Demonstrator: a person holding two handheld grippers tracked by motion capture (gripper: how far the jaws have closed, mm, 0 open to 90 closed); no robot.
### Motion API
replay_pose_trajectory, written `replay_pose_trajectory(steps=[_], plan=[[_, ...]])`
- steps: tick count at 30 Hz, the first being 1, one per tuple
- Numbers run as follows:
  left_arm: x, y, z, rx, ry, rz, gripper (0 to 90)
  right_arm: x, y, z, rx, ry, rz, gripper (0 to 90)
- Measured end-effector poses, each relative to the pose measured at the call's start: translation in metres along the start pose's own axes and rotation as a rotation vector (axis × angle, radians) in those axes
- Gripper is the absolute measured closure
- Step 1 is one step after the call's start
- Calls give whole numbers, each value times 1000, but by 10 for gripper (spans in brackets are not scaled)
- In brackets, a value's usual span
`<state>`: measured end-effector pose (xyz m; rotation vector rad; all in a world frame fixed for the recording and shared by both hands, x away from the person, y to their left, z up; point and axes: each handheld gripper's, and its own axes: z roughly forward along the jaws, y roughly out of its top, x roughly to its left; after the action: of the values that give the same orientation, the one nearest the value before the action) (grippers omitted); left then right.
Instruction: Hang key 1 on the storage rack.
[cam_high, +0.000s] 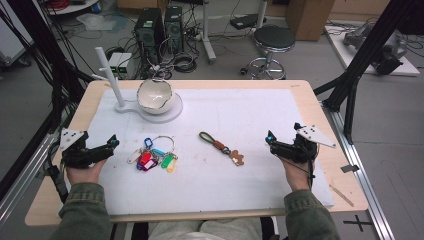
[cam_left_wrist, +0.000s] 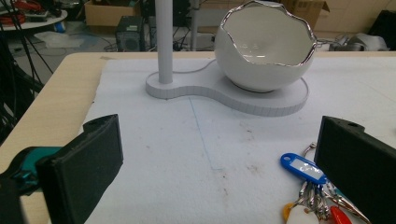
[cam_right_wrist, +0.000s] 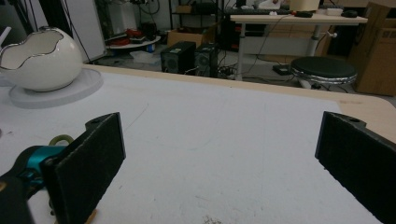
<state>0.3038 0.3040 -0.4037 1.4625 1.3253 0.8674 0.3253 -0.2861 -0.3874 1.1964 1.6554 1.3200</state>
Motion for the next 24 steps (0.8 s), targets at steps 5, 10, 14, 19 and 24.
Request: replay_pose_trajectory(steps=[5,10,14,19,24], plan=[[0,0,0,8,-5,-3,17,-1,0,0,-2,0,-5,5],[1,-1,0,10,-7,-8,17,0,0,1,6,5,-1,6],[1,-1,0,11,-8,-12,17,0,0,1,11,6,-7,6],[1,-1,0,19,-7,-10,17,1,0,3,28,19,-9,6],[1,-2,-1,25,-2,-8,17,5,5,6,50,45,-2,6]])
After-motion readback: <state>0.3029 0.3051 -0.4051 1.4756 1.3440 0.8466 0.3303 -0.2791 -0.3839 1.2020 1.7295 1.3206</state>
